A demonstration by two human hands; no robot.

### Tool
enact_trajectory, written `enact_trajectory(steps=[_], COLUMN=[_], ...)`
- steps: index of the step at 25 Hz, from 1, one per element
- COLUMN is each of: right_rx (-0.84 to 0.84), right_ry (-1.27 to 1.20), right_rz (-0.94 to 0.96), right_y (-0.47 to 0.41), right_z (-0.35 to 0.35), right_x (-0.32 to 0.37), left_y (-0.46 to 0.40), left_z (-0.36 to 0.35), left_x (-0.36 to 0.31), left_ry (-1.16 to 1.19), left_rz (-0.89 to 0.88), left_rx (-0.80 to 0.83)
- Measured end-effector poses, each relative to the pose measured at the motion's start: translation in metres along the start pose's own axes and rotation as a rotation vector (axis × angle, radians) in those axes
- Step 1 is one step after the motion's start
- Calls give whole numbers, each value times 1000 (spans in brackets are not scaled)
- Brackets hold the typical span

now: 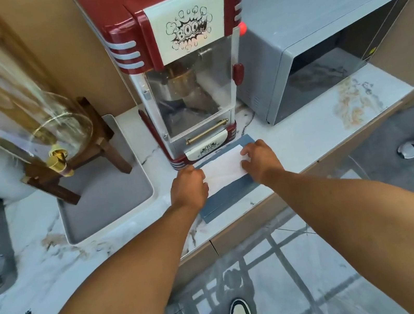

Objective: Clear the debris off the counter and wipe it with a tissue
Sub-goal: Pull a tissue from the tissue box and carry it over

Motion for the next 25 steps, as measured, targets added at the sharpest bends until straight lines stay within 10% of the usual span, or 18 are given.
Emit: enact_trajectory(steps=[15,25], right_rx=[-56,-23], right_ry=[129,179], right_rz=[-45,99], right_y=[21,92], right_z=[1,-55], right_x=[22,156], left_y=[19,102], left_z=[11,71], left_x=[16,141], left_ry=[-9,-22], left_rz=[64,98], left_rx=[-59,-157])
Point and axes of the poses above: each hand's wrist, its own y-axis away from the middle knuckle, its own z-axis out of the back of the hand, x = y × z, the point moved 4 cm from there along -y, towards the middle knuckle, and after that the axes turned 2 degrees about z, right-handed, at the moved point
